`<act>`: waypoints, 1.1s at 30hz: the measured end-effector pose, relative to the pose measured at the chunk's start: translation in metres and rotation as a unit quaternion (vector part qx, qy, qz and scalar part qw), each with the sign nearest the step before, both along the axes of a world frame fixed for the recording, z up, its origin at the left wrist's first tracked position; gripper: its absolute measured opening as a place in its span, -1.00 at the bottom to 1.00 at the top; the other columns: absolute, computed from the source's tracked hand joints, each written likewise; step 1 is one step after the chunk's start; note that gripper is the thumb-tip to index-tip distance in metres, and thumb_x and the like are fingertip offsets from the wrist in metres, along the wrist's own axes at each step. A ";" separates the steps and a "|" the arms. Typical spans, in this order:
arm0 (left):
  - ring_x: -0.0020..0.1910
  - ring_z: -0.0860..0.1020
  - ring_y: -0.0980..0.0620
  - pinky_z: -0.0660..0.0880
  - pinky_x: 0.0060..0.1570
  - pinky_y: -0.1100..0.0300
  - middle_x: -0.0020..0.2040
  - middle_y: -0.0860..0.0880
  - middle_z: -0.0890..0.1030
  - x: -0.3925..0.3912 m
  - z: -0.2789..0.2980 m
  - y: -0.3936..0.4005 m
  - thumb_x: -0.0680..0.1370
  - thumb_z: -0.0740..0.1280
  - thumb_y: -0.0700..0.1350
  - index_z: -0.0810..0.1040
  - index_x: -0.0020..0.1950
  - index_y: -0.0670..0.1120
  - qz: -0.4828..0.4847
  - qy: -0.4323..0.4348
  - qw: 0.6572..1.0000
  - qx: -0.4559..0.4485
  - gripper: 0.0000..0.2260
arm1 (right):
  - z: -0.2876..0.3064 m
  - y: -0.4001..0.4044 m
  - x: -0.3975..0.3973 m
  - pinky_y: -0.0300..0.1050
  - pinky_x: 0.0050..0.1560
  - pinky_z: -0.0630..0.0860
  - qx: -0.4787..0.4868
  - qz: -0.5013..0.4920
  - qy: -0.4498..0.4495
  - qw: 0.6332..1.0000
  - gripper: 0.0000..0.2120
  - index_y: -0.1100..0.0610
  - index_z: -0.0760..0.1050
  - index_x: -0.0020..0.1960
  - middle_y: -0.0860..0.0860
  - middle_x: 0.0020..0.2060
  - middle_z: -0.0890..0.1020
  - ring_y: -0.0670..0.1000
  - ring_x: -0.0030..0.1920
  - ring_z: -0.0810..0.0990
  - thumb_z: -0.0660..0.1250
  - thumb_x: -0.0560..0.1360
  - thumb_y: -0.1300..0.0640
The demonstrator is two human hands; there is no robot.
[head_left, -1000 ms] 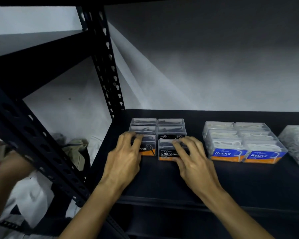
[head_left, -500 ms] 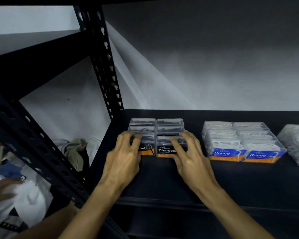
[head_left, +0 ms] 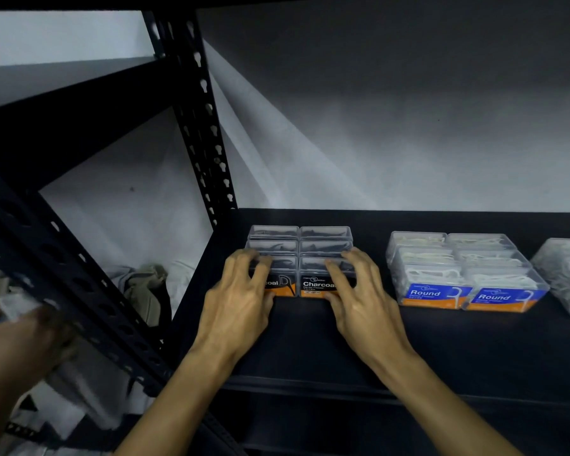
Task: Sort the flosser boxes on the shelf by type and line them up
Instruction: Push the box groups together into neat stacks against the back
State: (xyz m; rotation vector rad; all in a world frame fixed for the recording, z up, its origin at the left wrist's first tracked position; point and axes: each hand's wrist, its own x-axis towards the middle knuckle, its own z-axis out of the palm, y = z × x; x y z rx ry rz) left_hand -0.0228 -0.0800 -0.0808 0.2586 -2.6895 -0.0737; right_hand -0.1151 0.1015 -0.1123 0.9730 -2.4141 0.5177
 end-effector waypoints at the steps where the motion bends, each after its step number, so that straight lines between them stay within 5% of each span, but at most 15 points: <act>1: 0.26 0.39 -0.06 0.59 -0.46 0.09 0.26 -0.12 0.45 0.000 0.000 0.000 0.35 0.56 -0.09 0.49 0.30 -0.13 0.000 0.000 1.000 0.001 -0.45 | 0.000 0.000 0.000 -0.09 -0.10 0.61 0.000 0.002 -0.002 1.000 -0.51 0.20 0.46 0.29 0.23 0.28 0.41 0.18 0.36 0.36 0.47 0.40 0.17; 13: 0.27 0.37 -0.05 0.59 -0.40 0.08 0.28 -0.09 0.43 0.000 0.001 0.003 0.36 0.55 -0.04 0.45 0.33 -0.10 0.008 -0.003 1.000 0.002 -0.41 | 0.002 -0.002 0.001 -0.08 -0.11 0.63 0.001 0.010 -0.028 1.000 -0.45 0.19 0.37 0.34 0.22 0.32 0.38 0.18 0.34 0.39 0.45 0.40 0.17; 16: 0.36 0.30 -0.05 0.61 -0.13 0.00 0.35 -0.08 0.37 0.000 0.007 0.003 0.34 0.52 0.04 0.36 0.40 -0.09 0.006 -0.009 1.000 0.004 -0.30 | 0.004 -0.002 0.003 -0.01 -0.02 0.62 0.004 0.010 -0.034 0.999 -0.42 0.21 0.35 0.34 0.22 0.33 0.35 0.20 0.36 0.37 0.46 0.40 0.12; 19: 0.50 0.12 -0.06 0.41 0.30 -0.08 0.48 -0.07 0.20 -0.002 0.023 0.001 0.31 0.49 0.10 0.16 0.52 -0.06 -0.003 -0.036 0.999 0.032 -0.13 | 0.012 -0.001 0.003 0.09 0.18 0.52 0.020 0.008 -0.035 0.999 -0.34 0.20 0.30 0.38 0.23 0.37 0.32 0.22 0.41 0.30 0.46 0.38 0.03; 24: 0.54 -0.28 0.01 -0.08 0.52 -0.04 0.58 0.00 -0.25 -0.028 0.059 -0.010 0.33 0.52 0.08 -0.31 0.56 0.04 -0.004 -0.222 0.974 0.048 0.14 | 0.052 -0.003 -0.018 0.04 0.48 0.06 0.077 0.049 -0.134 0.987 0.01 0.02 -0.09 0.54 0.03 0.53 -0.13 0.06 0.53 -0.18 0.44 0.33 -0.19; 27: 0.53 -0.33 0.01 -0.06 0.52 -0.08 0.56 0.00 -0.35 -0.053 0.072 -0.018 0.30 0.57 0.02 -0.40 0.53 0.06 0.019 -0.338 0.940 0.037 0.23 | 0.076 -0.010 -0.042 0.00 0.50 -0.16 0.171 0.060 -0.241 0.953 0.17 -0.05 -0.32 0.52 -0.06 0.50 -0.34 -0.01 0.50 -0.34 0.45 0.27 -0.29; 33: 0.53 -0.31 -0.03 -0.06 0.50 -0.09 0.56 -0.01 -0.35 -0.081 0.080 -0.020 0.25 0.62 0.03 -0.40 0.53 0.03 0.017 -0.436 0.899 0.025 0.29 | 0.090 -0.029 -0.064 0.05 0.51 -0.17 0.302 0.060 -0.307 0.900 0.29 0.01 -0.38 0.51 -0.02 0.49 -0.37 -0.02 0.48 -0.39 0.52 0.20 -0.26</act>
